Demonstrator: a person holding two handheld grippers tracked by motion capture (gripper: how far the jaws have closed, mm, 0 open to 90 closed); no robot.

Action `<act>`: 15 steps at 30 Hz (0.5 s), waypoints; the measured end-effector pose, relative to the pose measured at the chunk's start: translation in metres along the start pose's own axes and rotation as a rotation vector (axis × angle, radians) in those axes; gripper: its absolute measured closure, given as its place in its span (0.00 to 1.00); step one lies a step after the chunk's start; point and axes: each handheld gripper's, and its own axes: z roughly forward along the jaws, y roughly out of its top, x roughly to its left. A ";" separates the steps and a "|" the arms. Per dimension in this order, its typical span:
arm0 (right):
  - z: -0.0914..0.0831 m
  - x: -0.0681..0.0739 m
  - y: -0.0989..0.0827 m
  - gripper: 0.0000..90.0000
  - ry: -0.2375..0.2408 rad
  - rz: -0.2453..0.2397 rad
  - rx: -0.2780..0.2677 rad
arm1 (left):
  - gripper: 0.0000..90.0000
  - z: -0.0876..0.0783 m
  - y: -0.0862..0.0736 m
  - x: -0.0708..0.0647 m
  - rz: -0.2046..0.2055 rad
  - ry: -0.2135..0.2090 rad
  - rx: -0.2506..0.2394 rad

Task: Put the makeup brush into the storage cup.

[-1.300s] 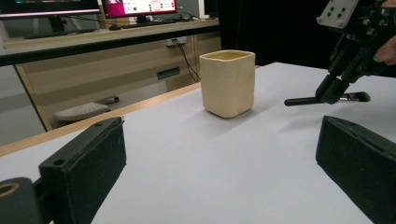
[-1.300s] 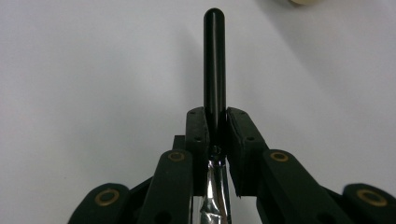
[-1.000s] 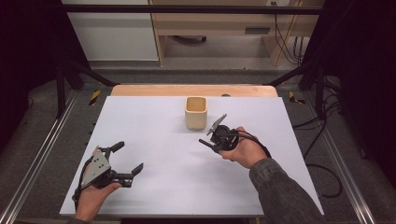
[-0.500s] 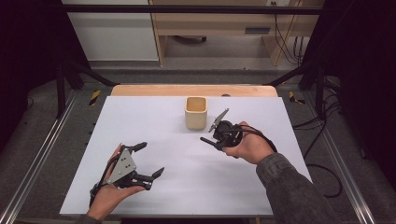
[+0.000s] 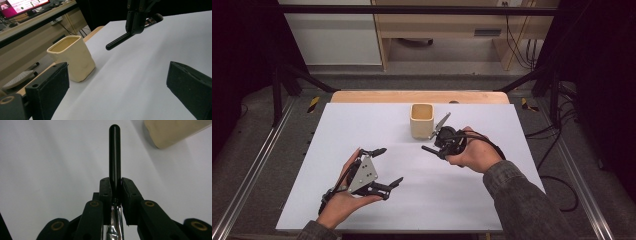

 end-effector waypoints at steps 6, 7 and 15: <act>-0.005 0.003 0.004 0.88 0.005 -0.017 0.027 | 0.04 0.007 0.002 -0.005 0.032 -0.007 0.016; -0.006 0.003 0.004 0.88 0.006 -0.019 0.031 | 0.04 0.009 0.002 -0.006 0.038 -0.007 0.021; -0.012 0.005 0.007 0.88 0.007 -0.030 0.042 | 0.06 0.016 0.010 -0.012 0.079 -0.002 0.025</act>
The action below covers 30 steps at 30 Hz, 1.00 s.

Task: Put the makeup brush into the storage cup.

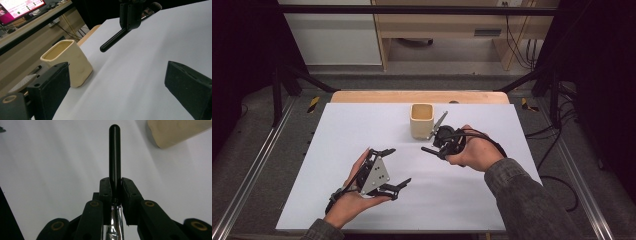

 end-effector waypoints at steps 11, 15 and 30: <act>-0.002 0.005 0.004 0.88 0.013 -0.015 0.013 | 0.11 0.010 0.003 -0.004 0.049 0.031 0.023; -0.001 0.005 0.005 0.88 0.018 -0.027 0.014 | 0.12 0.012 0.004 -0.005 0.073 0.034 0.032; -0.002 0.007 0.009 0.88 0.036 -0.038 0.022 | 0.23 0.021 0.005 -0.009 0.141 0.048 0.041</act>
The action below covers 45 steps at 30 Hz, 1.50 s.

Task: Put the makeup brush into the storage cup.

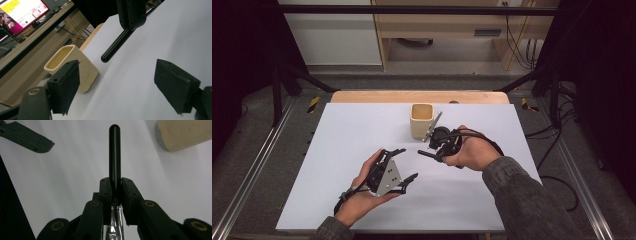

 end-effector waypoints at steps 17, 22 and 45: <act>0.008 0.006 0.008 0.88 0.025 -0.017 0.015 | 0.38 0.020 0.003 -0.009 0.174 0.006 0.055; 0.008 0.008 0.009 0.88 0.033 -0.019 0.012 | 0.40 0.023 0.002 -0.012 0.213 0.015 0.071; 0.014 0.015 0.018 0.88 0.058 -0.051 0.018 | 0.49 0.026 0.001 -0.017 0.238 0.017 0.058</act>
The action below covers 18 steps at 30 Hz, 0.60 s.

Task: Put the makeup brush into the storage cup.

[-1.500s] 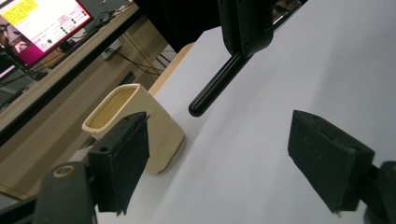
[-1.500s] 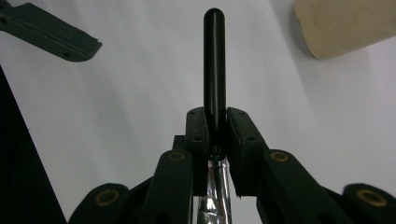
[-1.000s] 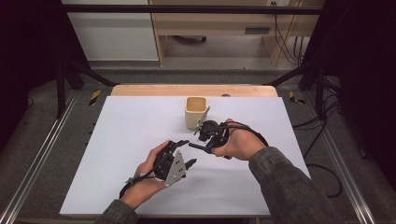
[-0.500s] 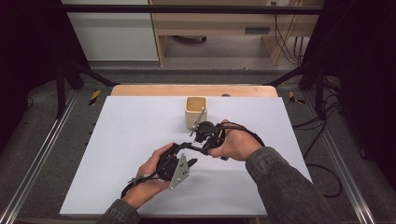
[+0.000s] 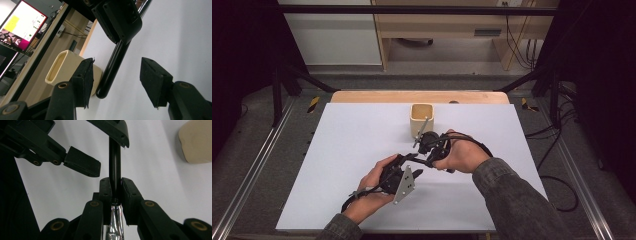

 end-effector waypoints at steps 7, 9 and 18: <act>0.002 0.002 0.001 0.88 0.005 0.009 0.012 | 0.52 0.001 0.000 -0.002 0.018 -0.008 -0.001; 0.002 0.001 0.000 0.88 0.003 -0.004 0.009 | 0.53 0.000 0.001 -0.003 0.025 -0.002 -0.003; 0.003 0.002 0.000 0.88 0.010 0.008 0.015 | 0.56 0.000 0.002 -0.004 0.063 -0.017 0.019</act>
